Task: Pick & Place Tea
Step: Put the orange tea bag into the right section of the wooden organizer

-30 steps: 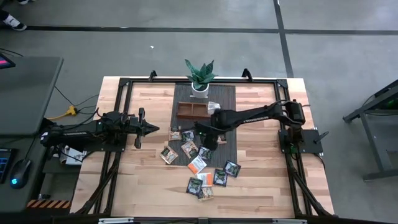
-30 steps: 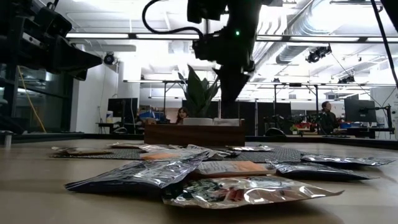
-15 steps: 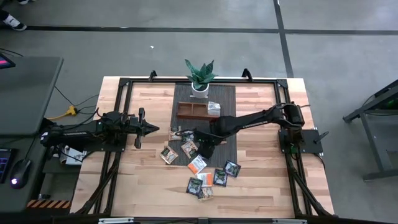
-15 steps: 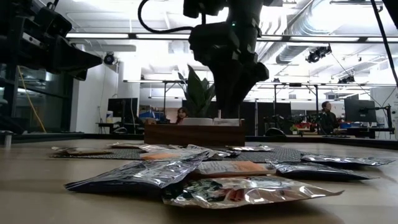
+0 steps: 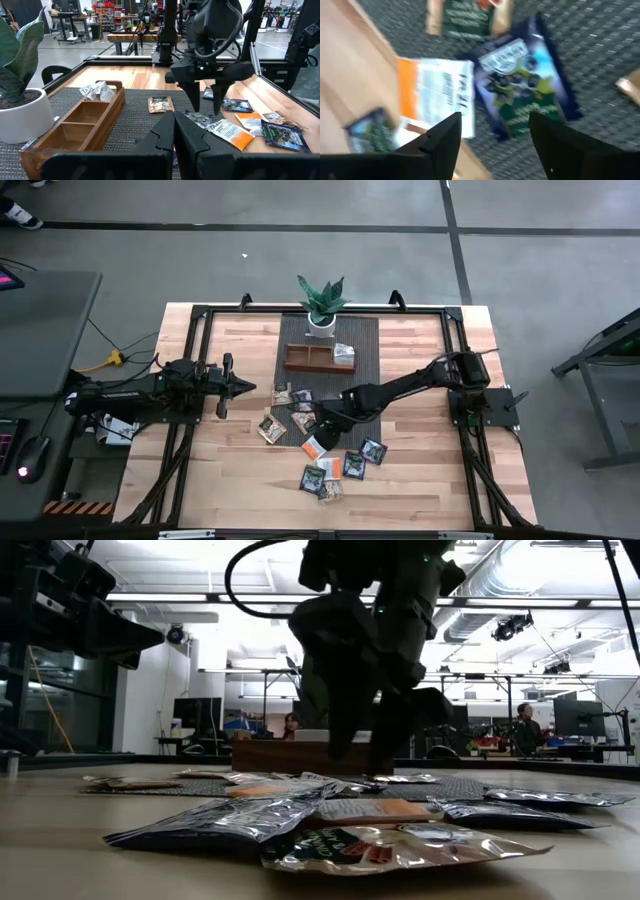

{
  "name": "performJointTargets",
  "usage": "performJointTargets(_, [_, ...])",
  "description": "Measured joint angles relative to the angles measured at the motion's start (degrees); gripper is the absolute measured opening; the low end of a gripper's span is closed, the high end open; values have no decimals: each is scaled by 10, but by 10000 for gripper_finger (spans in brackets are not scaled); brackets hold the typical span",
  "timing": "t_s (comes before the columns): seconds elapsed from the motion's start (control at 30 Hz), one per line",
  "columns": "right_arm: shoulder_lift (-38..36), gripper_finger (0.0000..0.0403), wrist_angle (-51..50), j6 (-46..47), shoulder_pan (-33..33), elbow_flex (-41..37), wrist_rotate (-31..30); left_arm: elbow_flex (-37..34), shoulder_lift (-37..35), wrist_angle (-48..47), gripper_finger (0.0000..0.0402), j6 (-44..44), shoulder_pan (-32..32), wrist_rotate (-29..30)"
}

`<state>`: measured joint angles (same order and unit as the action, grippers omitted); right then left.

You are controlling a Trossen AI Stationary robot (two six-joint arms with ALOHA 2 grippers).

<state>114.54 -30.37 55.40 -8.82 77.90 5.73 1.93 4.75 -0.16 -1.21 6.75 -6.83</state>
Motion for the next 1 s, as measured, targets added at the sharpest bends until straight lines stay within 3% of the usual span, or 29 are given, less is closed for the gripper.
performJointTargets(0.3, [5,263,25,34,-11,0,7,0,0,0,1,0,0,0])
performJointTargets(0.57, [33,264,82,48,-17,2,11,0,0,0,1,0,0,0])
performJointTargets(1.0, [35,264,86,52,-18,2,23,0,0,0,1,0,0,0])
